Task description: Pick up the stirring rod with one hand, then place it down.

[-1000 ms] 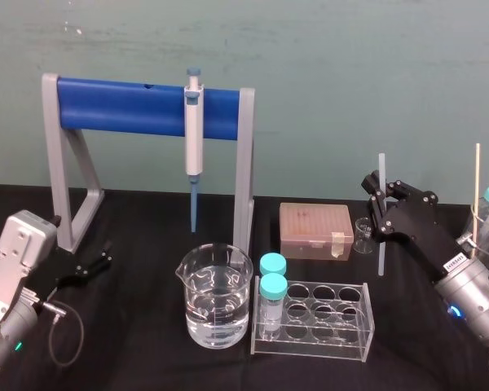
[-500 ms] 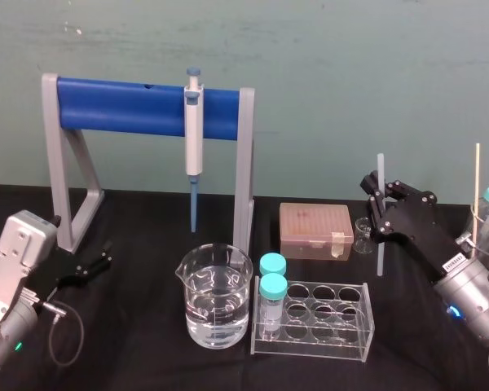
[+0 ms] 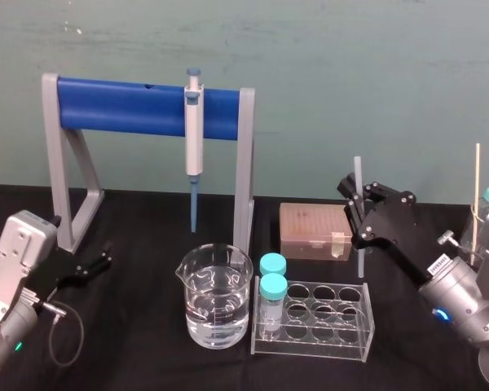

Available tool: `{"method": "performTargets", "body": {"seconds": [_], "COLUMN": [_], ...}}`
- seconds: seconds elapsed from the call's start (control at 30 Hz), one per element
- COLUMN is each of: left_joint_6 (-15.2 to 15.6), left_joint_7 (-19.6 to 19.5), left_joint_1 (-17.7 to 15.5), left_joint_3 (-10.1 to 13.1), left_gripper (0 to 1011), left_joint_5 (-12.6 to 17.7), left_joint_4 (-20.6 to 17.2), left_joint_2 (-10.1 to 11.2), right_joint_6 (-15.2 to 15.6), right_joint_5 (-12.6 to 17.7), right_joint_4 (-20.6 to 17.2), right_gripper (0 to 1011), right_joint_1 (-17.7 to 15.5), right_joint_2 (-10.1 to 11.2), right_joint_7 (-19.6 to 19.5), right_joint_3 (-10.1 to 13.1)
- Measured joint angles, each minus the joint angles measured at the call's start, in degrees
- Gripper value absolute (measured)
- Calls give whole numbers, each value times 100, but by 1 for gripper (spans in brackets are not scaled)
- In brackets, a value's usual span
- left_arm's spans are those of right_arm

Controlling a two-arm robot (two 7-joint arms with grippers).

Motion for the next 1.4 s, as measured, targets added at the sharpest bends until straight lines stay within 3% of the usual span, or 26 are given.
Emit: {"method": "performTargets", "body": {"seconds": [0.8, 1.4], "left_joint_6": [0, 0], "left_joint_7": [0, 0], "left_joint_1": [0, 0], "left_joint_3": [0, 0], "left_gripper": [1000, 1000], "left_joint_5": [0, 0], "left_joint_4": [0, 0], "left_joint_2": [0, 0], "right_joint_6": [142, 265], "right_joint_5": [218, 270], "right_joint_4": [-13, 332], "right_gripper": [69, 69], "right_joint_1": [-32, 76], "right_joint_2": [72, 138], "right_joint_7": [240, 272], "right_joint_3": [-240, -297]}}
